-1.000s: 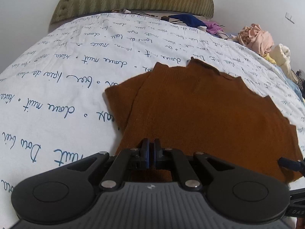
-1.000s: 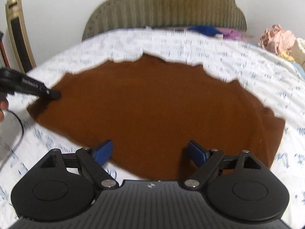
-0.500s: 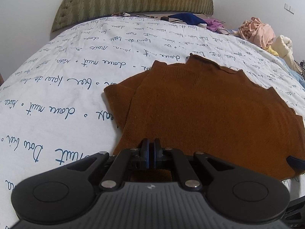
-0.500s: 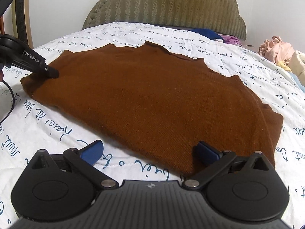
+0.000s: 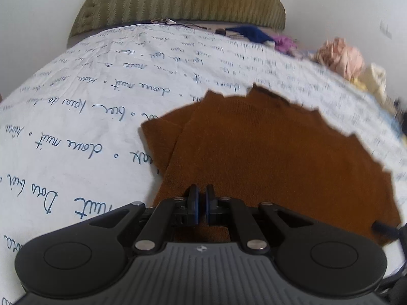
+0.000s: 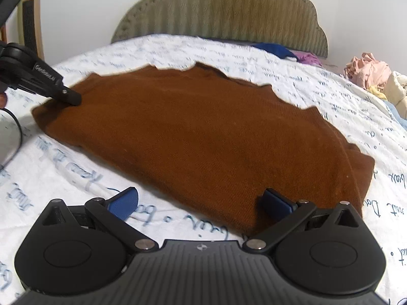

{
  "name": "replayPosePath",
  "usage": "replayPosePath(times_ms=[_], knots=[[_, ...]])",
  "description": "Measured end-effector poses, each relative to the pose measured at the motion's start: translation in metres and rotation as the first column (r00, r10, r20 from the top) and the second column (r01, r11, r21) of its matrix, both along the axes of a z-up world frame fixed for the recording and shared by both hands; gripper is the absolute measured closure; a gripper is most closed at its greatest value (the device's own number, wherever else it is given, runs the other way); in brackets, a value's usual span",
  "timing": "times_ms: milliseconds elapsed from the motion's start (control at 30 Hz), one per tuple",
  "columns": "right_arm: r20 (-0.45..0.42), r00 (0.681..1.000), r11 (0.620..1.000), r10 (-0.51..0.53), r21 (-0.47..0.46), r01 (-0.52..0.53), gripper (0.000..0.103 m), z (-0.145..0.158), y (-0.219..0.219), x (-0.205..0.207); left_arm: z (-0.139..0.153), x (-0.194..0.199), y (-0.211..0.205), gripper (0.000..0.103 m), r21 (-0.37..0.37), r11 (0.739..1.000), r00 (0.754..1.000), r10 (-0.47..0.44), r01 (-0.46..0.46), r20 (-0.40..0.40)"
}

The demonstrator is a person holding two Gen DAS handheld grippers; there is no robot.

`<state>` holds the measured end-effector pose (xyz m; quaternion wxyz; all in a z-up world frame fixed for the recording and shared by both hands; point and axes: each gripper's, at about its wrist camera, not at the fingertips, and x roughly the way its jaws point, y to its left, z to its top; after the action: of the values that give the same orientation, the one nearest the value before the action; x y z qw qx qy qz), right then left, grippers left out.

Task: Fold small clothes

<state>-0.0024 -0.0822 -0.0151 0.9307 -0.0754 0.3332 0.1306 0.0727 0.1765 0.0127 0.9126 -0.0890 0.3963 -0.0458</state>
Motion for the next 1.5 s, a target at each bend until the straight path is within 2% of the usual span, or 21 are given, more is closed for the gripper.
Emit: replayPosePath(times_ms=[100,333,400,467,533,700,833,900,967,1067,1133,1167,1300,1367,1500], knots=[[0.038,0.999,0.999,0.034,0.020,-0.034,0.001,0.010,0.005,-0.007,0.008,0.002,0.019,0.098,-0.079,0.997,1.000,0.025,-0.024,0.004],[0.093,0.988,0.991,0.126,-0.047,-0.123,0.001,0.022,0.042,-0.012,0.010,0.018,0.049,0.095,-0.155,0.987,0.999,0.033,-0.038,-0.034],[0.101,0.983,0.986,0.155,-0.082,-0.147,0.001,0.021,0.056,-0.012,0.005,0.027,0.058,0.080,-0.216,0.975,0.997,0.031,-0.045,-0.066],[0.117,0.977,0.976,0.180,-0.142,-0.163,0.001,0.019,0.074,-0.015,0.001,0.035,0.067,0.043,-0.279,0.959,0.996,0.036,-0.057,-0.078],[0.132,0.968,0.961,0.211,-0.209,-0.181,0.001,0.015,0.091,-0.018,-0.001,0.039,0.073,0.032,-0.315,0.946,0.996,0.058,-0.078,-0.073],[0.148,0.953,0.913,0.264,-0.356,-0.198,0.002,0.001,0.130,-0.020,-0.006,0.060,0.075,0.032,-0.392,0.918,0.996,0.019,-0.054,-0.091],[0.208,0.938,0.877,0.278,-0.453,-0.160,0.002,-0.006,0.156,-0.018,-0.021,0.080,0.076,0.032,-0.454,0.890,0.991,-0.009,-0.055,-0.137],[0.234,0.932,0.867,0.278,-0.478,-0.139,0.002,-0.008,0.166,-0.015,-0.032,0.090,0.079,0.032,-0.491,0.869,0.987,-0.020,-0.062,-0.160],[0.244,0.929,0.860,0.278,-0.494,-0.128,0.002,-0.010,0.174,-0.010,-0.042,0.098,0.086,0.032,-0.542,0.837,0.984,-0.031,-0.071,-0.177],[0.256,0.930,0.862,0.265,-0.495,-0.110,0.003,-0.012,0.181,0.002,-0.056,0.111,0.096,0.025,-0.652,0.755,0.982,-0.063,-0.069,-0.177],[0.258,0.933,0.871,0.253,-0.480,-0.103,0.003,-0.012,0.184,0.011,-0.061,0.120,0.097,0.025,-0.695,0.718,0.981,-0.093,-0.051,-0.168],[0.258,0.934,0.873,0.249,-0.476,-0.101,0.003,-0.012,0.185,0.015,-0.063,0.125,0.095,0.025,-0.703,0.710,0.980,-0.111,-0.038,-0.165],[0.255,0.934,0.873,0.251,-0.476,-0.105,0.004,-0.012,0.189,0.027,-0.060,0.129,0.092,0.025,-0.682,0.730,0.983,-0.090,-0.045,-0.162],[0.262,0.925,0.861,0.274,-0.495,-0.115,0.004,-0.014,0.188,0.018,-0.055,0.127,0.093,0.025,-0.639,0.769,0.984,-0.099,-0.018,-0.146],[0.289,0.915,0.852,0.283,-0.513,-0.102,0.005,-0.018,0.189,0.012,-0.061,0.132,0.092,0.025,-0.651,0.758,0.978,-0.157,0.029,-0.140]])
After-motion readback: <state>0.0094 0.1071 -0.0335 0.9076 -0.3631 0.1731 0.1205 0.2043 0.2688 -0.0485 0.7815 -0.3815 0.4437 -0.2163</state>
